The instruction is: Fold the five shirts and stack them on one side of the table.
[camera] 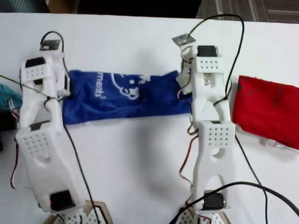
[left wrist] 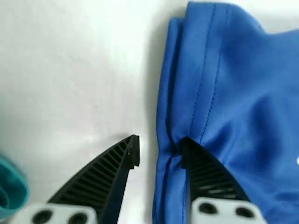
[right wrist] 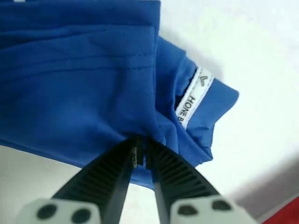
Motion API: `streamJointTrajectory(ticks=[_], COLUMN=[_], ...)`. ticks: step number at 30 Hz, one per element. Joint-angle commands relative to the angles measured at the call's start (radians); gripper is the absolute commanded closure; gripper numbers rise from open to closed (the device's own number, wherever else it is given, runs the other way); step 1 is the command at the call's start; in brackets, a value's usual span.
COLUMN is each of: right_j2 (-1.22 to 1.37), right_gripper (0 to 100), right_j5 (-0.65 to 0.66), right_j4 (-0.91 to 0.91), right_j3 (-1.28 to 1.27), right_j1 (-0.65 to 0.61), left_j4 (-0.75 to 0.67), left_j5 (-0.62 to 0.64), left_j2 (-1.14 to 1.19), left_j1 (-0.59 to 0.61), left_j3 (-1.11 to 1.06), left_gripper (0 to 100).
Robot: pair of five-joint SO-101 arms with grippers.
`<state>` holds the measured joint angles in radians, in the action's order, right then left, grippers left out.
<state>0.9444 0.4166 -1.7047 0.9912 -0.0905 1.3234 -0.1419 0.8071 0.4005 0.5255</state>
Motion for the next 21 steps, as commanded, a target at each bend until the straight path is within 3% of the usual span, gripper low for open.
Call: streamJointTrajectory(ticks=[1, 12, 21], right_j2=[-0.085, -0.085, -0.085], right_gripper=[97.5, 97.5, 97.5], right_j5=[0.002, 0.002, 0.002], right_j4=[-0.002, -0.001, -0.001], right_j3=[0.005, 0.005, 0.005], right_j1=[0.004, 0.004, 0.004], left_j4=[0.068, 0.351, 0.290], left_j5=[-0.003, 0.020, 0.020], left_j2=[0.058, 0.068, 0.069], left_j1=[-0.011, -0.023, -0.021], left_j3=[0.116, 0.510, 0.377], left_gripper=[82, 82, 82])
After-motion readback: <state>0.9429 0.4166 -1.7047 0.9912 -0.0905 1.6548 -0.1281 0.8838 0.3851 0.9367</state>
